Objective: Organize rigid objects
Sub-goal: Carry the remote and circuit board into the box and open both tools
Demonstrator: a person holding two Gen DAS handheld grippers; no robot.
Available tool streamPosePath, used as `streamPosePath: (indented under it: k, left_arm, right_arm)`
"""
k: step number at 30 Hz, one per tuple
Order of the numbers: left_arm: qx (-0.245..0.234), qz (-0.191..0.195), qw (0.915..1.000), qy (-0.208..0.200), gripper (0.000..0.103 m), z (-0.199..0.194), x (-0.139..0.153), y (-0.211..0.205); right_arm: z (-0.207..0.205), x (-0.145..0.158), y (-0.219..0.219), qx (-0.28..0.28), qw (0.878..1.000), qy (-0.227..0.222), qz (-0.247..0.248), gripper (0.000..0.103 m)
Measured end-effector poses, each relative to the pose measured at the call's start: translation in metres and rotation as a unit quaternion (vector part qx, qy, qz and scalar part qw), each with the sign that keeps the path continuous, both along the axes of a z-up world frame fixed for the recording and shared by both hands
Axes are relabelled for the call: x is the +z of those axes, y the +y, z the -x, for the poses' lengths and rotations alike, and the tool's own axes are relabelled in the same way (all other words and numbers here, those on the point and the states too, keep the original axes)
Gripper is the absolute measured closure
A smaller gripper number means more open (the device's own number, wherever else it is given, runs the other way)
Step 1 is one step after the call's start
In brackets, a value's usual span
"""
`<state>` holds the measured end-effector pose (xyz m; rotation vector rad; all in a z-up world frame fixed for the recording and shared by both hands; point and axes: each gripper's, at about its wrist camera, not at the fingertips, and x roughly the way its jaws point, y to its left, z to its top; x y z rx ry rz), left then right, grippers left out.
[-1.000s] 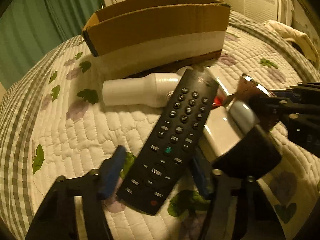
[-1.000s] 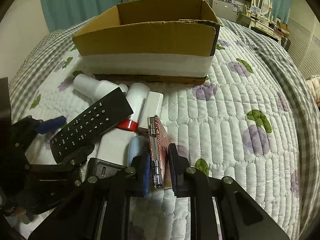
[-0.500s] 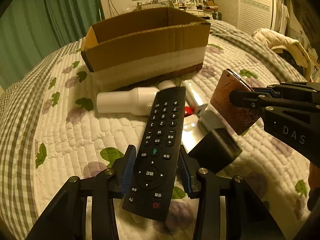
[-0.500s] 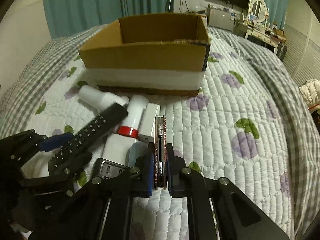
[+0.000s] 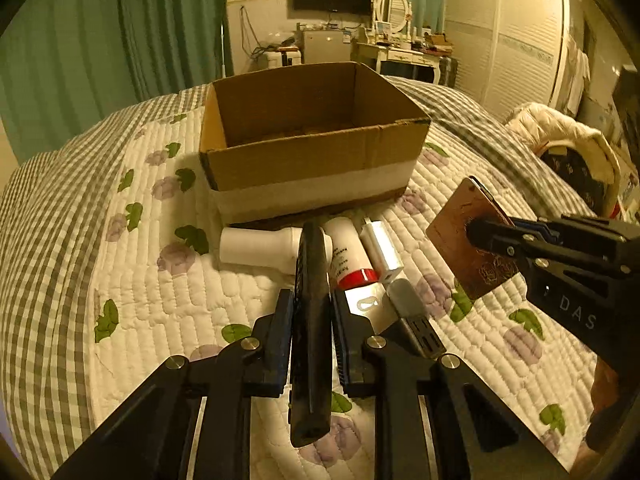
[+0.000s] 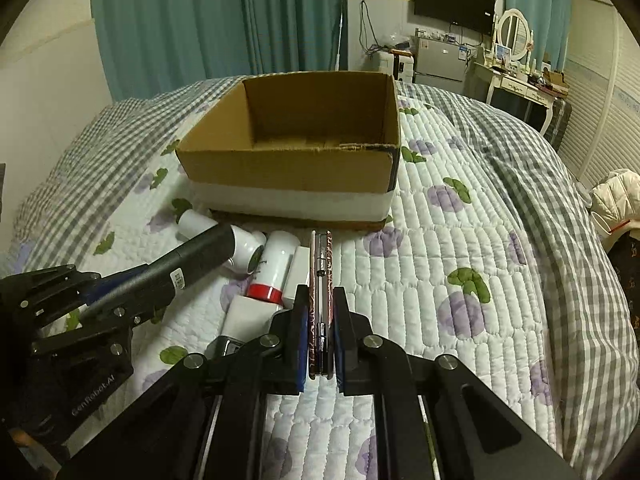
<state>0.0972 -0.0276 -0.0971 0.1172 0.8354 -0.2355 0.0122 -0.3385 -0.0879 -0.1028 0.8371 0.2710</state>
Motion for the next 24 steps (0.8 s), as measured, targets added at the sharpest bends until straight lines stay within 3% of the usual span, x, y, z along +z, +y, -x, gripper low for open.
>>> streamPosePath:
  k: [5, 12, 19, 24]
  left_arm:
    - [0.008, 0.013, 0.9994, -0.032, 0.085, -0.001, 0.026, 0.004]
    - [0.006, 0.032, 0.9958, -0.085, 0.085, -0.018, 0.084, 0.004]
    - [-0.001, 0.027, 0.9911, -0.13, 0.085, -0.065, 0.134, -0.008]
    - [-0.001, 0.023, 0.9915, -0.128, 0.085, -0.109, 0.143, -0.017]
  right_arm:
    - [-0.003, 0.014, 0.007, 0.011, 1.0, -0.013, 0.001, 0.094]
    - [-0.025, 0.051, 0.015, 0.021, 0.999, -0.044, -0.003, 0.094]
    - [-0.069, 0.098, 0.018, 0.02, 0.996, -0.083, -0.005, 0.094]
    - [-0.107, 0.117, 0.018, 0.014, 0.995, -0.098, -0.009, 0.094]
